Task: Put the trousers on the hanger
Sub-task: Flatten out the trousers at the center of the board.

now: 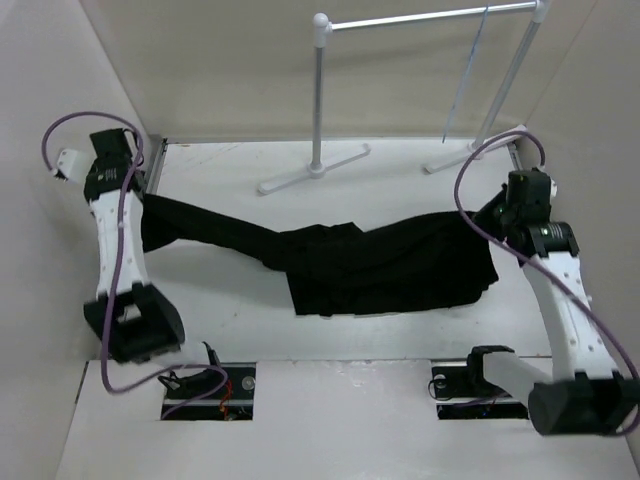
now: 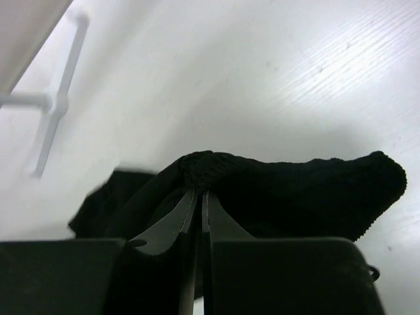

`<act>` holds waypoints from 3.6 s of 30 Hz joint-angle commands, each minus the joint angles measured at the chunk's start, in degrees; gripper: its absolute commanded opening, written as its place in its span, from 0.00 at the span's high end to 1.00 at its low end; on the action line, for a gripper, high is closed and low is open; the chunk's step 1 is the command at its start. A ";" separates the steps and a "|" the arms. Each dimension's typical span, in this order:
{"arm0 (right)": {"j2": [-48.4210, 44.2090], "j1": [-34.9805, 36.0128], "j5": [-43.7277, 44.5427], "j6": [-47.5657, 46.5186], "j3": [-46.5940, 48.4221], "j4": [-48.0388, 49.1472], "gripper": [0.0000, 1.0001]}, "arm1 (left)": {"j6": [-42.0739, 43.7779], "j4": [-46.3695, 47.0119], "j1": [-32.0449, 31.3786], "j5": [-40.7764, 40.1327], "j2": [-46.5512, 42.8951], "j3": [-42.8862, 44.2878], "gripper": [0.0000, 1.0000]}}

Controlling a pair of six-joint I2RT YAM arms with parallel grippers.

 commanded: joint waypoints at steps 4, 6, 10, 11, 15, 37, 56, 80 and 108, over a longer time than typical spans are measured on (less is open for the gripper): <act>19.90 -11.17 -5.50 3.71 8.63 19.37 0.98 | 1.76 2.85 -4.89 0.13 25.39 23.76 0.98; 26.76 -12.93 -6.47 5.21 13.99 20.71 0.98 | 1.76 2.50 -5.77 0.49 33.74 33.95 0.97; 41.17 -14.08 -4.72 7.67 26.38 20.36 0.81 | 2.72 0.74 -7.79 3.37 50.37 56.20 0.72; 43.47 -13.91 -5.33 7.93 28.41 19.58 0.65 | 3.16 -0.05 -8.14 5.91 52.66 59.72 0.60; 40.52 -12.07 -3.32 5.66 25.38 19.65 0.35 | 3.25 1.51 -8.94 8.66 43.06 42.95 0.38; -16.09 3.06 -8.40 6.80 -24.22 11.23 0.61 | -15.46 16.11 -63.42 8.41 10.84 -18.38 0.53; -20.84 2.44 -7.63 5.39 -29.57 9.02 0.50 | -18.28 20.96 -64.05 2.35 7.19 -21.88 0.97; -18.38 9.11 -10.34 8.55 -29.84 11.57 0.22 | 5.17 -21.15 -7.99 -11.71 -25.99 -29.90 0.94; 2.59 -7.39 -2.27 10.75 -25.71 21.84 0.28 | 5.02 -10.25 -12.87 -10.94 -15.79 -20.85 0.38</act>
